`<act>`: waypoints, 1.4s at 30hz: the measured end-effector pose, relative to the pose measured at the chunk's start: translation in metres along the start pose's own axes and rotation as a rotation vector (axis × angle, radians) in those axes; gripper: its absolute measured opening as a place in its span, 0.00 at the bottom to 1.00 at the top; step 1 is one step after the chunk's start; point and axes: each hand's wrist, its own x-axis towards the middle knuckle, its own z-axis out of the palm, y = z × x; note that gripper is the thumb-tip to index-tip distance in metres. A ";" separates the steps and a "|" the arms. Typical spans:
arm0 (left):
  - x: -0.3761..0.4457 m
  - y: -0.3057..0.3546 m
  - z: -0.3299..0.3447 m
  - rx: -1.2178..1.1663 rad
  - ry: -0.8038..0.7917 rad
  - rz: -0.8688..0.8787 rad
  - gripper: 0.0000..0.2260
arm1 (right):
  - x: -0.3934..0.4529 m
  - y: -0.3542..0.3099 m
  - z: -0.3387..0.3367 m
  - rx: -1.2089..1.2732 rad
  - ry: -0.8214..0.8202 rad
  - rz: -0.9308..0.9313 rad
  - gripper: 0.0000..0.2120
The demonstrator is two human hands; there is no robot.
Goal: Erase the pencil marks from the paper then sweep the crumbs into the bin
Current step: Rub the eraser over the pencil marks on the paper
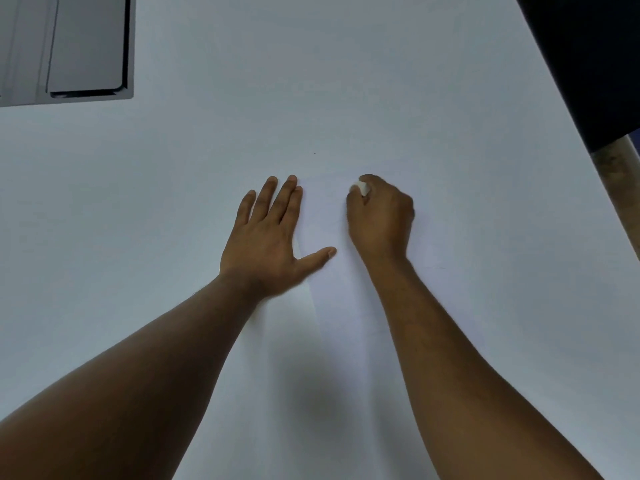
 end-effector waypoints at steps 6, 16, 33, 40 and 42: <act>-0.001 -0.003 0.001 -0.012 0.016 0.043 0.50 | -0.029 -0.034 0.027 0.005 -0.107 -0.167 0.12; -0.001 0.000 0.000 -0.011 0.002 -0.008 0.47 | 0.010 0.043 -0.021 -0.046 0.031 0.009 0.07; -0.001 0.001 -0.001 0.005 0.001 -0.015 0.48 | 0.035 0.071 -0.047 0.004 -0.051 -0.084 0.07; -0.001 0.001 -0.002 0.003 -0.003 -0.013 0.48 | 0.013 0.049 -0.019 -0.101 -0.078 -0.337 0.10; -0.001 0.001 -0.003 0.003 -0.003 -0.016 0.48 | 0.022 0.062 -0.024 -0.202 0.013 -0.324 0.08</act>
